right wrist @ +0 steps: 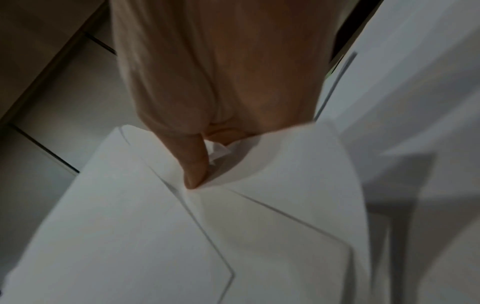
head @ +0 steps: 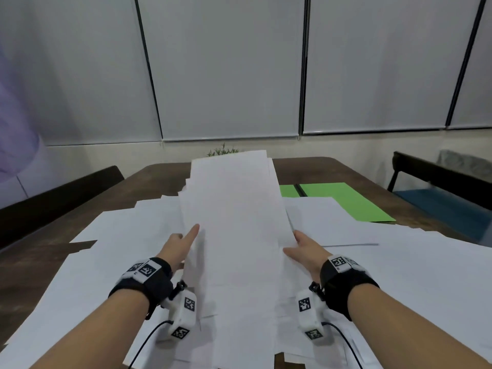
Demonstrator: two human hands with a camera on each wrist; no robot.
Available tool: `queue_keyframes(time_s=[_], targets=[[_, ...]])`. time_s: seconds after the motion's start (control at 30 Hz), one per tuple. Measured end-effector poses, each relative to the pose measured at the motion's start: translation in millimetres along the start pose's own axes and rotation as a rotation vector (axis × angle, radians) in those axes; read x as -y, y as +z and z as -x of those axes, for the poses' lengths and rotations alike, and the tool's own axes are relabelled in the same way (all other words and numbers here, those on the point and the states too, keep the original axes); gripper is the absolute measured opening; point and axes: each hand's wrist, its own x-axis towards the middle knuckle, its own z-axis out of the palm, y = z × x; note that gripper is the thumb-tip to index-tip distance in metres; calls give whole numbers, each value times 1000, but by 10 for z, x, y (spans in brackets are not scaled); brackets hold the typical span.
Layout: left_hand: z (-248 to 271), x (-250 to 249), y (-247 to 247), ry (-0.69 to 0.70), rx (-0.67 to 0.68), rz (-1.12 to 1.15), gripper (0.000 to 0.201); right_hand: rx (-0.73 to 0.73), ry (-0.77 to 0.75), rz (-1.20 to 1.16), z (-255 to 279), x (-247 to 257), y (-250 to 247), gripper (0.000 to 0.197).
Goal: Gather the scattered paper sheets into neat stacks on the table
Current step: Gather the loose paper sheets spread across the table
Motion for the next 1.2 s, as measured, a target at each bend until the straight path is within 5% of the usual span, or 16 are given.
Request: queue_keyframes(time_s=[0.13, 0.3, 0.67, 0.83, 1.0, 1.2], targets=[[-14, -175, -8, 71, 86, 187, 115, 15, -97, -70, 53, 127, -46, 33], [216, -421, 62, 322, 87, 260, 38, -39, -153, -85, 40, 265, -43, 33], [492, -865, 246, 737, -93, 332, 41, -95, -346, -244, 21, 848, 157, 49], [504, -694, 250, 758, -192, 401, 47, -119, -331, -300, -28, 731, 204, 54], [511, -740, 235, 785, -173, 386, 15, -253, -386, -254, -83, 778, 242, 35], [496, -787, 165, 815, -233, 420, 38, -213, -452, -379, -27, 1022, 241, 39]])
